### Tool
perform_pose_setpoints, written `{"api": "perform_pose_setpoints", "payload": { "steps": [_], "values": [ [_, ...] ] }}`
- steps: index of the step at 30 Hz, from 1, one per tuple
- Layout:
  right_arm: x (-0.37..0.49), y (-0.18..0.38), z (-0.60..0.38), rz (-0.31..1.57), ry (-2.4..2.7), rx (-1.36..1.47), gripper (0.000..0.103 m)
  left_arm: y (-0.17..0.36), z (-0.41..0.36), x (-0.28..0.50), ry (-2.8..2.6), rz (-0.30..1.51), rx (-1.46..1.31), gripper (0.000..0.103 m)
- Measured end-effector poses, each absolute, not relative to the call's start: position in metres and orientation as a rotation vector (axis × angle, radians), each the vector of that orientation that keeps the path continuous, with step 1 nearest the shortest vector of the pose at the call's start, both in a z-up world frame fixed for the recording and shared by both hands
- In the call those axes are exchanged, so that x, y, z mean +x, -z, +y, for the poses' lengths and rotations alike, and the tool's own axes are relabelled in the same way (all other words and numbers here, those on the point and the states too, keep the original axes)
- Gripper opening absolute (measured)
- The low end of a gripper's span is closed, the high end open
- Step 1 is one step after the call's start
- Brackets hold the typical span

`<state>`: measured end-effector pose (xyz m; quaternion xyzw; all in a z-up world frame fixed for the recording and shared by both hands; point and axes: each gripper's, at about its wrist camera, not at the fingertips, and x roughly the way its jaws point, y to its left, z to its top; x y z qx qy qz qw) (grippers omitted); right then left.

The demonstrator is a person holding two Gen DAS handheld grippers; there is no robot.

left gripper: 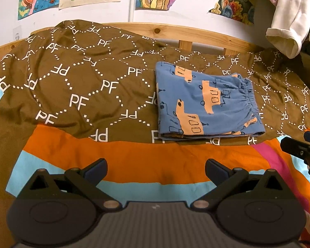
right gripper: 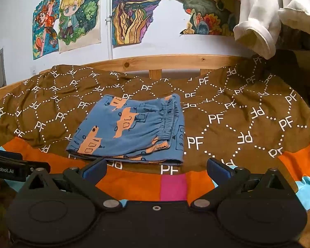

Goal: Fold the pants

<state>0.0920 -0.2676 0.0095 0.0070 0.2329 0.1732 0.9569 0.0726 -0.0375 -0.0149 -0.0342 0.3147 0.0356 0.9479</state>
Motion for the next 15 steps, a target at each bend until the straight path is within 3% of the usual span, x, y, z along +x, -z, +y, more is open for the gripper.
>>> {"api": "perform_pose_setpoints", "payload": {
  "steps": [15],
  "values": [
    [0.0914, -0.0058, -0.2662, 0.479, -0.358, 0.012, 0.102, 0.0181, -0.0424, 0.0738, -0.093, 0.693, -0.033, 0.103]
  ]
}}
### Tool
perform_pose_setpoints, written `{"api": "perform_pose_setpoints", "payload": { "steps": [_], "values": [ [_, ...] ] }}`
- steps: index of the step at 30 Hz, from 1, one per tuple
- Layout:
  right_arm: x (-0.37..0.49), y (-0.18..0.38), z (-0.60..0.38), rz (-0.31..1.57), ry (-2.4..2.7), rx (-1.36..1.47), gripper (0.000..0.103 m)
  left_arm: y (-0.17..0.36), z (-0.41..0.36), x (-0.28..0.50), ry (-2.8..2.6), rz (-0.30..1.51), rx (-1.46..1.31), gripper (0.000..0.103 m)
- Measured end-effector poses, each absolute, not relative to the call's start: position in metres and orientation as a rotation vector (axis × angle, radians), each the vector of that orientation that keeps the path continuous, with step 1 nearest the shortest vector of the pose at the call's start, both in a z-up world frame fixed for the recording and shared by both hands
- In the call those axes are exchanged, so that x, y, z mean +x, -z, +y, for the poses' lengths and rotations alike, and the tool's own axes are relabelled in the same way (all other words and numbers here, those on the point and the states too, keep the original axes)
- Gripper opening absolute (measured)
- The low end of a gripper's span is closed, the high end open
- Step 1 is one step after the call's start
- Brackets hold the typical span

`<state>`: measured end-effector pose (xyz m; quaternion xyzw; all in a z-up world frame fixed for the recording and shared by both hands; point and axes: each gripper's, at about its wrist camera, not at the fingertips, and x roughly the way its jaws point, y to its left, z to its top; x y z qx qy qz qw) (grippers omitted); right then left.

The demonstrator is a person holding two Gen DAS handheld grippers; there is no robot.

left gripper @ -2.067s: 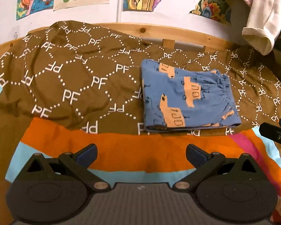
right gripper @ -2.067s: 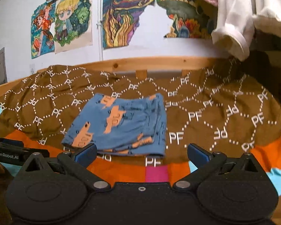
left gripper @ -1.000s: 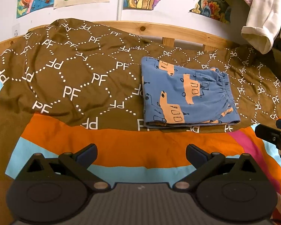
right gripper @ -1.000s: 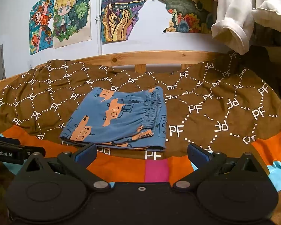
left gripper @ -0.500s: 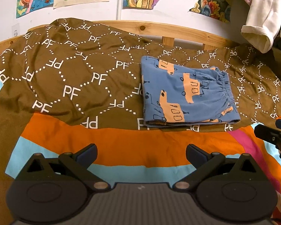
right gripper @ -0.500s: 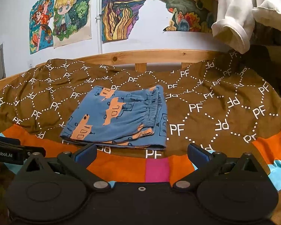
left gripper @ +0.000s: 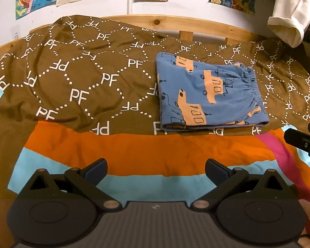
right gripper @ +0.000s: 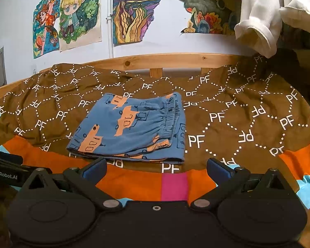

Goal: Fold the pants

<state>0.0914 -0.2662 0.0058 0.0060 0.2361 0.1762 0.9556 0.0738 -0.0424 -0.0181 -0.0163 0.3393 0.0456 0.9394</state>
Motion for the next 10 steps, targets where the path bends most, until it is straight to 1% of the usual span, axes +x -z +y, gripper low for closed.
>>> {"api": "perform_pose_setpoints", "payload": {
  "steps": [10],
  "values": [
    [0.0917, -0.0056, -0.2659, 0.483, -0.361, 0.010, 0.102, 0.0169, -0.0457, 0.0733, -0.082, 0.685, -0.003, 0.103]
  ]
}}
